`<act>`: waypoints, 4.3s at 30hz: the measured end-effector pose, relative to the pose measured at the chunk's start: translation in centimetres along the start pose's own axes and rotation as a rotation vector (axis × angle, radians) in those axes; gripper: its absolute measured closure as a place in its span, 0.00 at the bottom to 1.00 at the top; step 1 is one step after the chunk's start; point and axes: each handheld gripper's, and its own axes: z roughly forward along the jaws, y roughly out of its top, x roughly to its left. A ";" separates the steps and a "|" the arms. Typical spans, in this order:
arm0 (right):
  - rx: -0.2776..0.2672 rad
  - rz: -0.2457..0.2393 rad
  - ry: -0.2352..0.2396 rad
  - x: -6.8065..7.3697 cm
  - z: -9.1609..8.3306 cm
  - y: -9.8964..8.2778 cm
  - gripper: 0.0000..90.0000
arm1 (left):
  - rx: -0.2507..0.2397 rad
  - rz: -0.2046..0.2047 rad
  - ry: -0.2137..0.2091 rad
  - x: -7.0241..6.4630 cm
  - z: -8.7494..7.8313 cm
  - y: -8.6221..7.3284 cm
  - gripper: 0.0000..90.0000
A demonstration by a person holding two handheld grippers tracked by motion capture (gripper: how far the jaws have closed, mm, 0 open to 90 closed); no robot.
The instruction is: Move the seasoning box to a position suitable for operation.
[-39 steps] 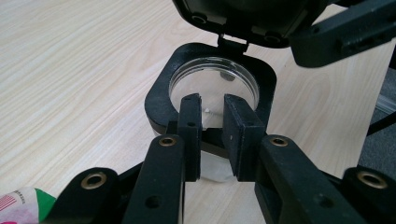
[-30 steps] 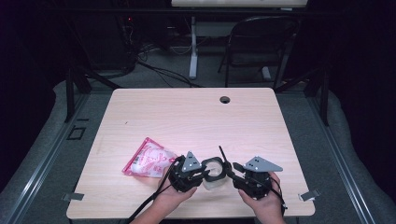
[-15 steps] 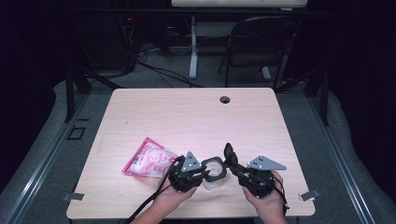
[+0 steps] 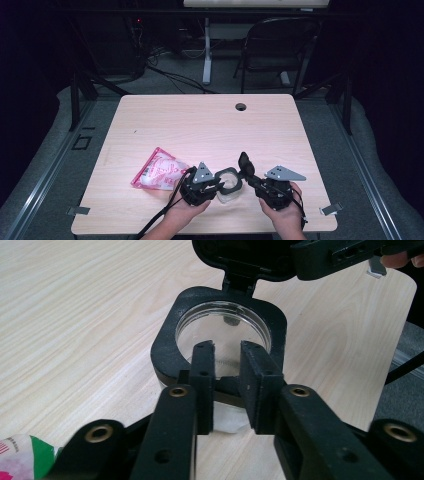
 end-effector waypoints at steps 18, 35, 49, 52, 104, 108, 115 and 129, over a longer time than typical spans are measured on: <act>-0.029 0.022 0.000 -0.7 0.8 0.3 0.94 | -0.098 -0.082 0.114 4.0 -5.0 -2.0 0.65; -0.032 0.066 0.023 -1.7 1.8 0.9 0.93 | -0.042 -0.133 0.187 7.1 -8.4 -6.1 0.51; -0.026 0.061 0.032 -1.1 1.4 0.4 0.71 | -0.021 -0.152 0.230 8.5 -10.0 -9.0 0.44; -0.032 0.063 0.035 -0.9 1.2 0.3 0.69 | -0.012 -0.163 0.253 8.8 -10.3 -9.5 0.42; -0.039 0.089 0.059 -1.2 1.2 -0.5 0.63 | 0.095 0.001 0.349 8.6 -5.9 -11.1 0.32; -0.042 0.089 0.056 -1.2 1.2 -0.5 0.63 | 0.092 0.037 0.376 8.3 -5.2 -11.0 0.32; -0.039 0.090 0.060 -1.1 1.3 -0.5 0.63 | 0.080 0.022 0.382 9.0 -4.9 -11.1 0.37; -0.043 0.097 0.057 -1.3 1.2 -0.6 0.63 | 0.092 0.061 0.442 9.7 -3.7 -10.6 0.62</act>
